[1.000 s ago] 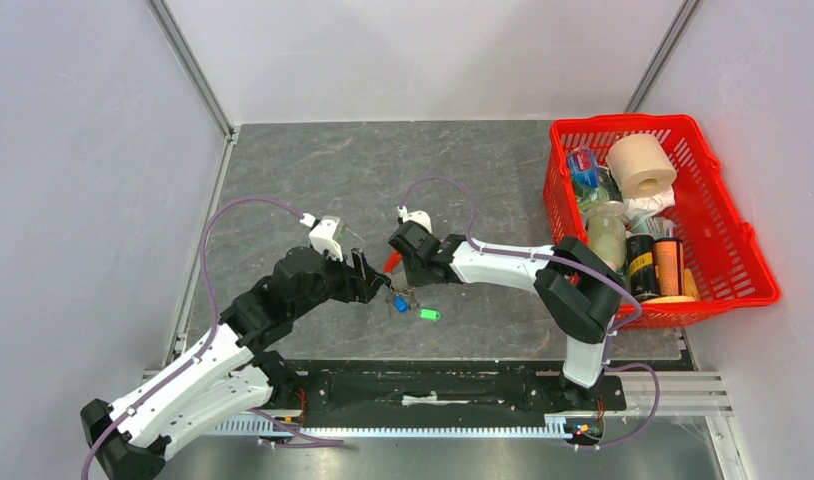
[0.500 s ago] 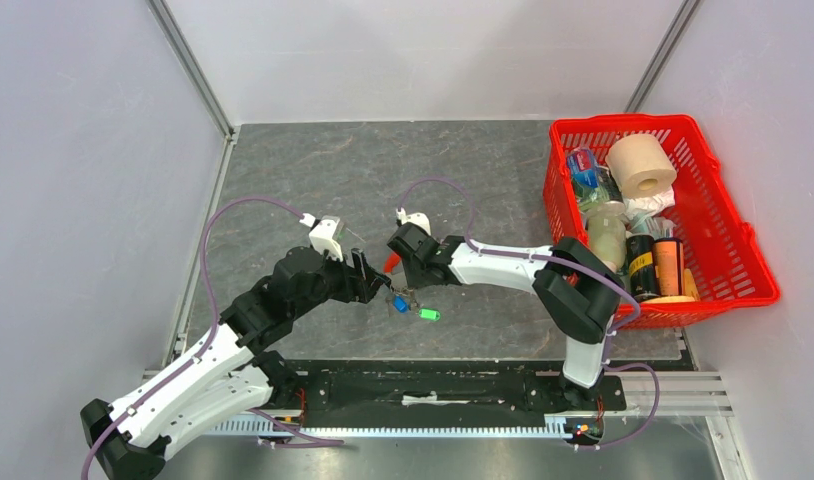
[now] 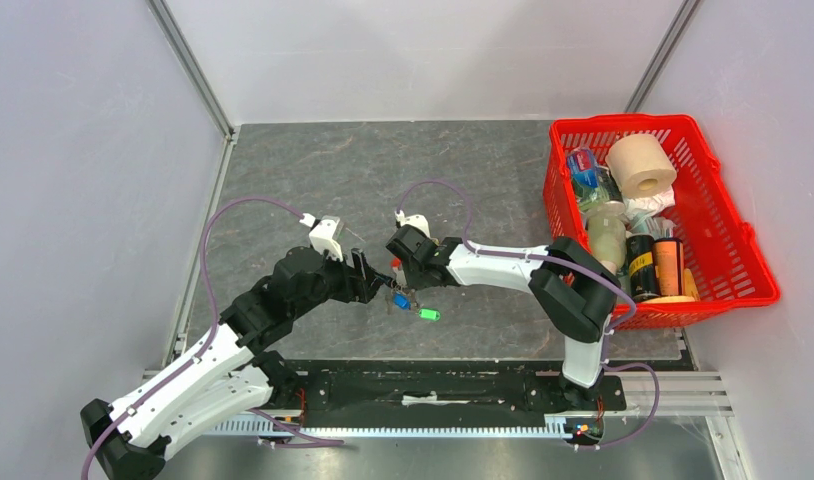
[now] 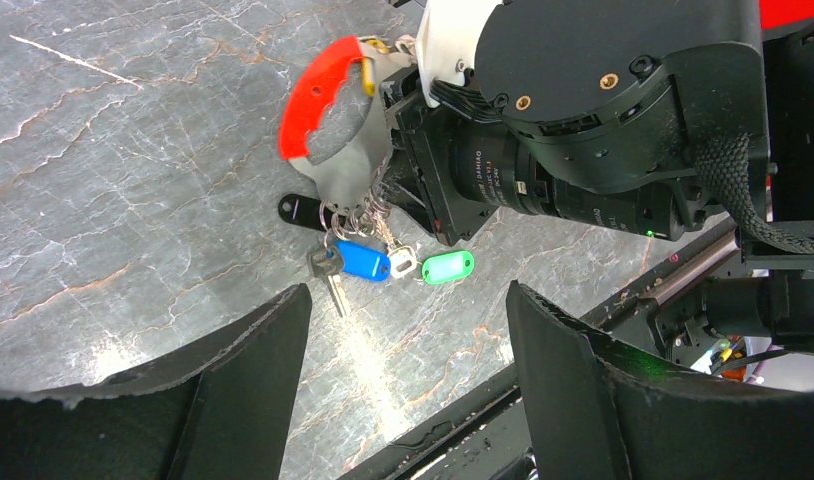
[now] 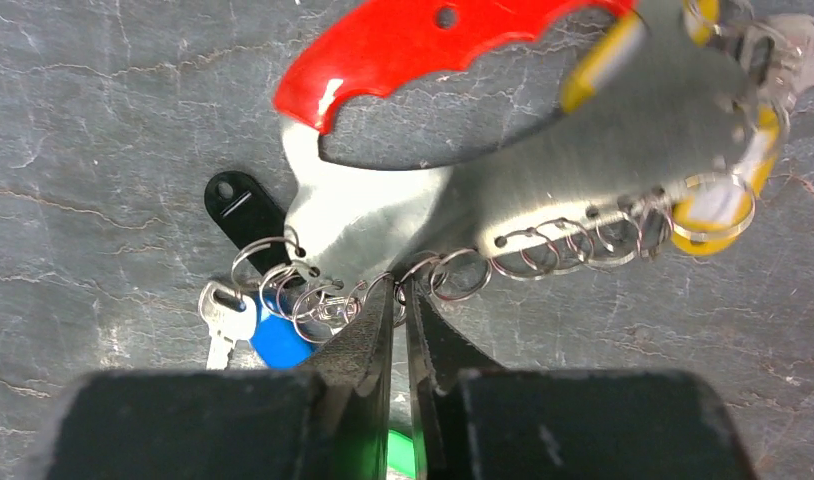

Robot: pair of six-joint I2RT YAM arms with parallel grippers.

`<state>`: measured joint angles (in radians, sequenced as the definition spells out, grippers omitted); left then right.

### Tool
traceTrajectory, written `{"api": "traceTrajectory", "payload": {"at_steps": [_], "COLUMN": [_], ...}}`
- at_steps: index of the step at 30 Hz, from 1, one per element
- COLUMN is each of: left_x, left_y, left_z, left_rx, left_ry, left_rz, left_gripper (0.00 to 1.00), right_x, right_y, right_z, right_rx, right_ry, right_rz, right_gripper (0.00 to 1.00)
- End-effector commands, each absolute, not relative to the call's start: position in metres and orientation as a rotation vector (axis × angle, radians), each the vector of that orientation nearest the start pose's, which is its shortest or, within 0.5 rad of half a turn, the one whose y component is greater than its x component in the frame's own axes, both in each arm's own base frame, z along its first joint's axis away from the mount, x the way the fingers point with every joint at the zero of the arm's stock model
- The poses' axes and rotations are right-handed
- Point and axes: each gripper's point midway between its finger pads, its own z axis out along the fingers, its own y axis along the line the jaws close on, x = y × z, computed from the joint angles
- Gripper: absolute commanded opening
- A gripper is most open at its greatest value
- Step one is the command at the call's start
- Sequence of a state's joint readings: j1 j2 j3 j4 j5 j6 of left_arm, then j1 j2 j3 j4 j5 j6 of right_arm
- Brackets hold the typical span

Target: Put the keys on the keyring

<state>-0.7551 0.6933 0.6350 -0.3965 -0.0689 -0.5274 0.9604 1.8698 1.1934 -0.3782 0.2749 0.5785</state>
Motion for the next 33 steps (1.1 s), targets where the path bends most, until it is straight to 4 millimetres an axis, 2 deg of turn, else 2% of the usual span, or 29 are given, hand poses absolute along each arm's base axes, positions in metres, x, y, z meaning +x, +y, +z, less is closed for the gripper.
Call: {"api": "traceTrajectory", "payload": {"at_steps": [1,5,10,13,19,25,33], "left_x": [0.193,0.193,0.192,0.191,0.189,0.184,0.165], "left_y": [-0.199,-0.199,-0.198,-0.197,-0.191,-0.188,-0.187], "left_z": [0.200,0.200,0.202,0.203,0.212,0.225,0.259], "left_rx": [0.172,0.172,0.169,0.165,0.155,0.158,0.185], "left_ry": [2.069,2.068,2.065,2.061,2.039,2.012,1.941], "left_rz": [-0.771,-0.774,-0.775,-0.775,-0.773,-0.793,-0.903], "left_gripper": [0.79,0.79,0.79,0.79,0.79,0.79,0.79], "right_x": [0.268,0.268,0.267,0.266,0.256,0.237,0.201], "right_y": [0.328,0.329,0.331,0.334,0.341,0.343,0.347], "right_z": [0.033,0.036,0.045,0.056,0.093,0.124,0.159], "right_rx": [-0.383,-0.383,-0.390,-0.401,-0.460,-0.572,-0.713], "right_ry": [2.511,2.508,2.498,2.484,2.446,2.401,2.323], "right_rz": [0.188,0.193,0.225,0.264,0.389,0.531,0.787], "right_gripper": [0.11,0.00,0.00,0.00,0.00,0.00,0.00]}}
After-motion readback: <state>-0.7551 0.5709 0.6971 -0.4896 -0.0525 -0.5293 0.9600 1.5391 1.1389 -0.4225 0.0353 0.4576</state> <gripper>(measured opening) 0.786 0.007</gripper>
